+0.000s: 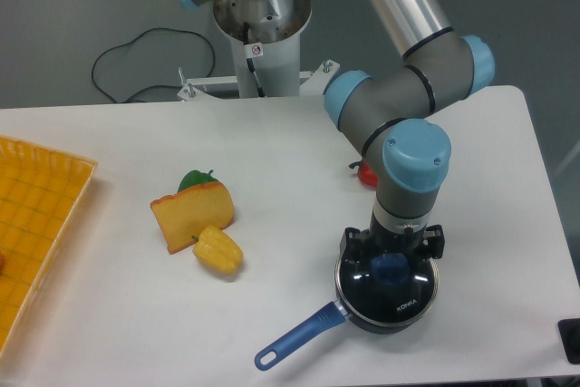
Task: Open the lid
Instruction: 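Close the gripper on the blue knob of the glass lid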
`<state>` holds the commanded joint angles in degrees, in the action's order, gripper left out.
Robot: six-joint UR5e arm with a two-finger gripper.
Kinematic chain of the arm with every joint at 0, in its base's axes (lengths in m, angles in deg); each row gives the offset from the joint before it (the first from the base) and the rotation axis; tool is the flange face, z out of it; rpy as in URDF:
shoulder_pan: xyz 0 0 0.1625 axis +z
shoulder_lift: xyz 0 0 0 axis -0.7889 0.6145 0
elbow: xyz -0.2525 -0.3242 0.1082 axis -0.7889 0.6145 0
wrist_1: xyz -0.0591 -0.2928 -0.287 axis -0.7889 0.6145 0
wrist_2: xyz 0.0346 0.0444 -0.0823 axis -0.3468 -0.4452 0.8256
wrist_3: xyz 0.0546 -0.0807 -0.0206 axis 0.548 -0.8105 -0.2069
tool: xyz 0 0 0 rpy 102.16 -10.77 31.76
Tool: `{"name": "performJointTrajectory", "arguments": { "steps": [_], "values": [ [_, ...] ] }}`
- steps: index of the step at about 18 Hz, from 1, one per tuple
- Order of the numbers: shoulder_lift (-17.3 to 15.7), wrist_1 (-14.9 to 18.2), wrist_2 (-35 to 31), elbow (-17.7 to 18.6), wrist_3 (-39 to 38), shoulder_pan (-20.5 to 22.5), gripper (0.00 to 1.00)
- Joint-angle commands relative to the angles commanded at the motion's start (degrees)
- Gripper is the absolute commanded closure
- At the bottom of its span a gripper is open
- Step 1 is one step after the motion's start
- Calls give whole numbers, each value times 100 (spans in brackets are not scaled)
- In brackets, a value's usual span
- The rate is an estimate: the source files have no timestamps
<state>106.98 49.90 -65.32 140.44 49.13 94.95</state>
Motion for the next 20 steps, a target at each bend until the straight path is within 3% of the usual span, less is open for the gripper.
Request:
{"name": "performJointTrajectory", "arguments": {
  "steps": [8, 11, 12, 14, 18, 20],
  "values": [
    [79, -9, -9, -61, -202, -9, 2],
    [79, -9, 0, -62, -202, -9, 8],
    [79, -9, -9, -62, -202, -9, 15],
    [79, -9, 0, -62, -202, -9, 19],
    [70, -9, 0, -62, -228, -9, 35],
    [70, -9, 0, -62, -228, -18, 37]
  ]
}}
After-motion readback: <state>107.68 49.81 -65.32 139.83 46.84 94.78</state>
